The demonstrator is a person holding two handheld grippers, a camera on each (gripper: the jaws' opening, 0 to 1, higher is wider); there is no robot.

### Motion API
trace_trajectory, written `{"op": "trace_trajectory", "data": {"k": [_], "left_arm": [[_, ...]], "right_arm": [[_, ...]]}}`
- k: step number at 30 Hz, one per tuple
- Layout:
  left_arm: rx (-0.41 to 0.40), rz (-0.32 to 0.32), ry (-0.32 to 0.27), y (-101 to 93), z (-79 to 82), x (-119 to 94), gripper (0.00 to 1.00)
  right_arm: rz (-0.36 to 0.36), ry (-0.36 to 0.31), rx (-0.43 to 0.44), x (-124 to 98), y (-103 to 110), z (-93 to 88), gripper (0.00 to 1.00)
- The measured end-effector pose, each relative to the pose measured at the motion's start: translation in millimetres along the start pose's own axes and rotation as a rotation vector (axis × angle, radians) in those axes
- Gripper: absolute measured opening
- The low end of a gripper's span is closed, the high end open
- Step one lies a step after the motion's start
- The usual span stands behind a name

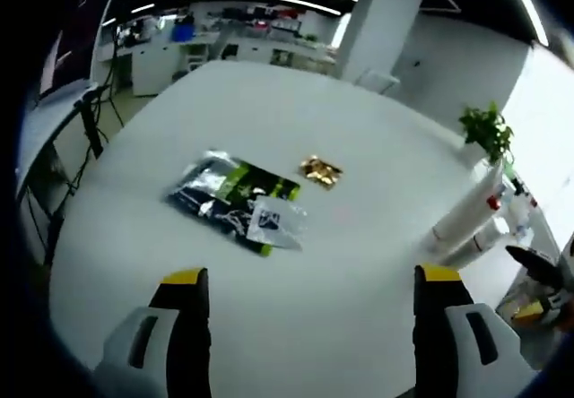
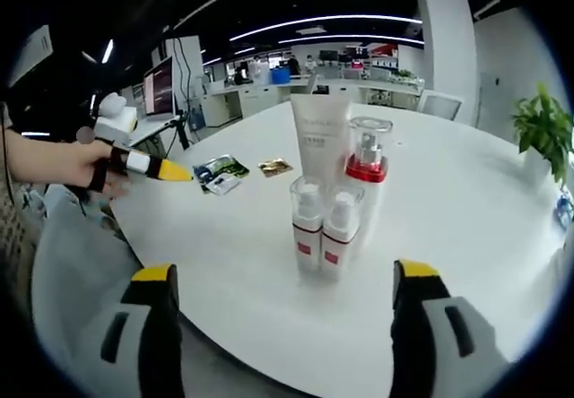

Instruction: Arrange the skincare products in the storage area until every visible bottle or jar stands upright without overlapping.

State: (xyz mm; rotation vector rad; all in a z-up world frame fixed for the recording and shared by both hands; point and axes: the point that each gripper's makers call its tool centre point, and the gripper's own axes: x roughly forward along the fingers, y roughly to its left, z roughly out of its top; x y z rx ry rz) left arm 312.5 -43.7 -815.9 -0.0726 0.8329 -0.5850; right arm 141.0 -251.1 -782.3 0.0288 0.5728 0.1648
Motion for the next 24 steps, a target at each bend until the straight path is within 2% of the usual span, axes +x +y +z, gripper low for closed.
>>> {"op": "trace_trajectory", "data": {"k": [4,6,13,17,19,24], "left_arm": [[0.008,0.023,0.027,7.7,4.1,13.9,0.91],[-0.014,0.051,0.042,15.6,6.4,21.6,0.93],[-0.18,0.15,0.043,37.8,24.4,52.6,0.96],[-0.274,0.211,0.056,46.4,29.2,65.4,0.97],[-0.343,0.254,0.023,52.4,37.8,70.9,0.97],[-0.454,0.386,0.018,72.5,42.3,80.9,0.97]], "right_arm": [[-0.003,0.005,0.0,0.4,-1.0,-1.0,0.96],[-0.006,0.012,0.001,0.9,-1.4,-2.2,0.96],[-0.02,0.024,0.009,1.8,-4.6,-4.4,0.96],[-0.032,0.028,0.023,1.9,-7.8,-5.5,0.97],[-0.038,0.032,0.031,2.2,-9.6,-6.7,0.96],[-0.05,0.036,0.045,1.9,-12.6,-7.8,0.96]]}}
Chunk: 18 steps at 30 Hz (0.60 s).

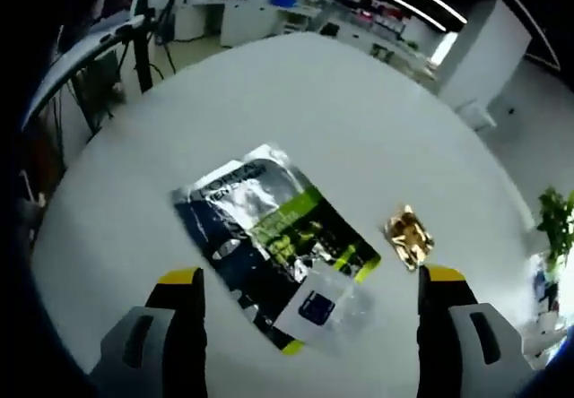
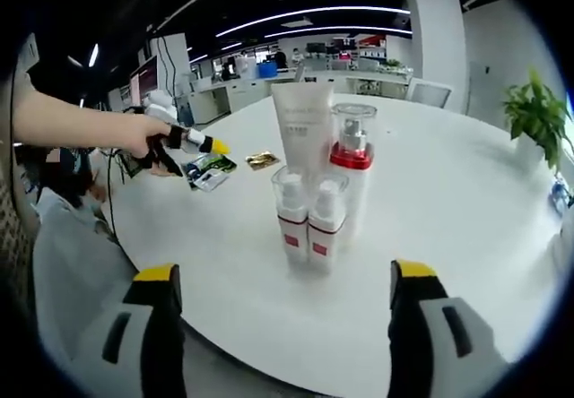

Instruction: Arrange the skincare products in the storage area until every visible bottle or jar stands upright without overlapping.

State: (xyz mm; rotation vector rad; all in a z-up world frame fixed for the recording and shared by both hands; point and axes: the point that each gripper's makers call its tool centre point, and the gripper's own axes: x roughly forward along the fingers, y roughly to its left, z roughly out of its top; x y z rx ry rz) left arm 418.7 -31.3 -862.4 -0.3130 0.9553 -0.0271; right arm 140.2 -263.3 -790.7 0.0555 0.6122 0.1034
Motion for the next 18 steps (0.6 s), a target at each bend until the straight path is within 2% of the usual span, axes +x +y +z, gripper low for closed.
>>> {"op": "trace_trajectory", "data": {"k": [1,2,5,7,12,14,18], "left_arm": [[-0.038,0.039,-0.004,5.5,1.6,2.8,0.97],[-0.033,0.062,-0.023,8.3,6.2,3.2,0.94],[-0.042,0.093,-0.019,3.7,12.8,11.7,0.97],[-0.044,0.138,-0.013,6.2,14.2,15.6,0.97],[0.0,0.216,0.002,6.4,12.2,23.1,0.97],[0.07,0.246,0.032,7.8,8.1,25.3,0.97],[0.093,0.265,0.035,7.9,6.5,27.2,0.97]], "right_arm": [[-0.003,0.001,0.001,0.1,-0.5,-0.2,0.96],[-0.006,0.002,0.001,0.2,-1.2,-0.2,0.96],[-0.015,0.004,0.005,0.5,-3.1,-0.8,0.96],[-0.019,0.004,0.007,0.9,-4.4,-0.9,0.96],[-0.026,0.007,0.015,1.3,-5.9,-1.6,0.96],[-0.03,0.008,0.017,1.2,-7.0,-1.7,0.96],[-0.035,0.009,0.019,1.3,-8.2,-2.2,0.95]]}}
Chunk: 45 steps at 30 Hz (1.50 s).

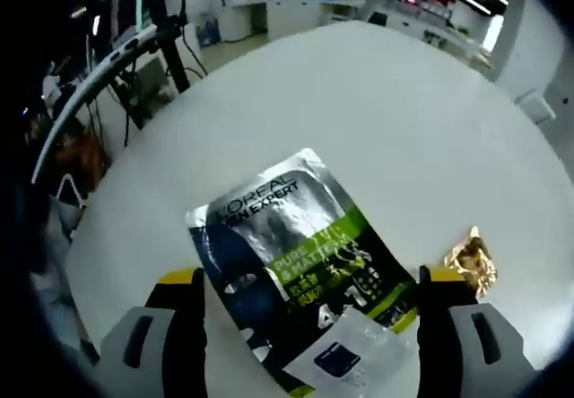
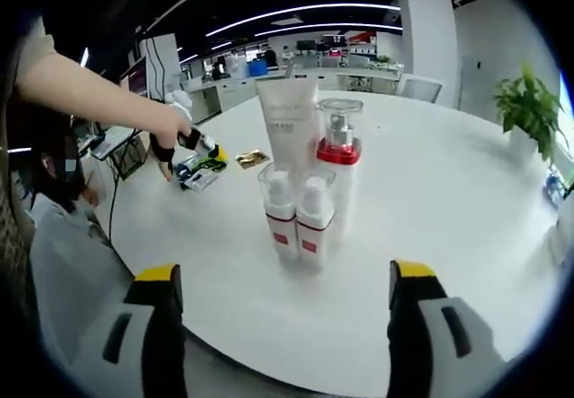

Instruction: Arrange the skincare products in the storage area until every visible bottle or jar stands upright without overlapping.

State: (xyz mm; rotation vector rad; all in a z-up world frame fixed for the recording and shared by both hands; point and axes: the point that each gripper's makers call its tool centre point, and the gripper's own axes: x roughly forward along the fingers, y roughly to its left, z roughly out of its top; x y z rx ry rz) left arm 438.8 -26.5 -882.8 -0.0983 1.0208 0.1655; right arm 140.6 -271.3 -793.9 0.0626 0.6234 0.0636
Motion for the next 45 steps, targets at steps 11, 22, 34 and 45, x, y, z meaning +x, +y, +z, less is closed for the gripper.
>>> {"op": "trace_trajectory", "data": {"k": [11,22,34,45], "left_arm": [[-0.018,0.008,-0.068,20.3,7.8,-1.8,0.77],[0.088,-0.067,-0.127,26.5,9.9,-3.3,0.55],[0.167,-0.19,-0.161,15.4,4.2,-17.7,0.3],[0.256,-0.351,-0.222,-4.9,10.3,-42.3,0.04]], "right_arm": [[-0.001,-0.001,-0.001,0.4,-0.4,0.1,0.94],[0.0,-0.001,-0.012,0.0,0.5,0.3,0.93],[0.003,-0.001,-0.027,-0.6,2.4,1.3,0.93],[0.012,-0.021,-0.044,-2.0,5.7,5.0,0.93]]}}
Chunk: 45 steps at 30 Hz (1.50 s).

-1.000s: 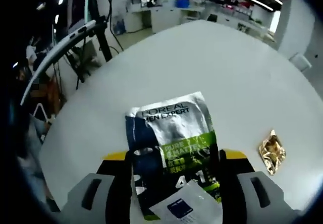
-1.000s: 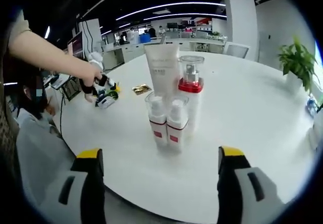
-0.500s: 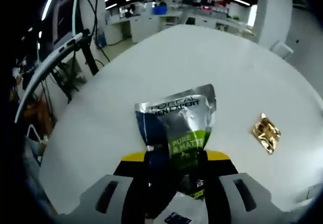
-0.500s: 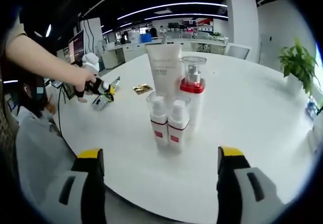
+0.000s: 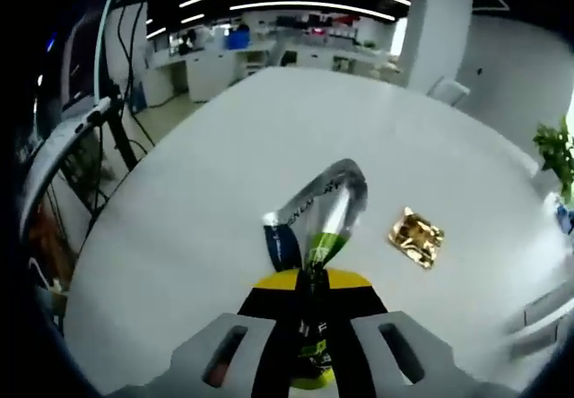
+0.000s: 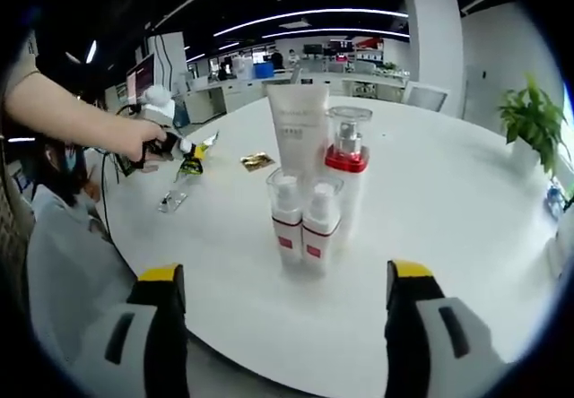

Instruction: Arrange the skincare products in the storage area until every visible bottle or jar stands upright without overlapping.

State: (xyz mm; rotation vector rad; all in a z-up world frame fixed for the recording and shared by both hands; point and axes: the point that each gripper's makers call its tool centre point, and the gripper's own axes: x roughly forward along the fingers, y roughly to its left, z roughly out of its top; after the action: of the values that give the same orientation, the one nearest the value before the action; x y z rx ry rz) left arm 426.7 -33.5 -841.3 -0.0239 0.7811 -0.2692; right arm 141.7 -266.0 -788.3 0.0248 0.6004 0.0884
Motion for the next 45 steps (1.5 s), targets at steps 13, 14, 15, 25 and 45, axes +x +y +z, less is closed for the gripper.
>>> {"op": "trace_trajectory", "data": {"k": [13,14,15,25,45], "left_arm": [[0.117,-0.219,-0.099,-47.6,4.3,-55.6,0.03],[0.168,-0.232,-0.113,-52.8,5.9,-63.1,0.03],[0.208,-0.238,-0.128,-56.0,7.5,-67.9,0.03],[0.522,-0.33,-0.267,-93.3,10.0,-137.4,0.03],[0.789,-0.48,-0.382,-149.1,-17.7,-245.2,0.03]], "right_arm": [[0.107,-0.104,0.024,-13.5,20.4,20.4,0.84],[0.121,-0.116,0.019,-16.1,23.7,23.0,0.83],[0.13,-0.121,0.027,-17.4,25.8,24.3,0.83],[0.275,-0.286,0.261,-39.4,54.4,59.3,0.68],[0.509,-0.485,0.605,-42.6,110.5,141.9,0.56]]}}
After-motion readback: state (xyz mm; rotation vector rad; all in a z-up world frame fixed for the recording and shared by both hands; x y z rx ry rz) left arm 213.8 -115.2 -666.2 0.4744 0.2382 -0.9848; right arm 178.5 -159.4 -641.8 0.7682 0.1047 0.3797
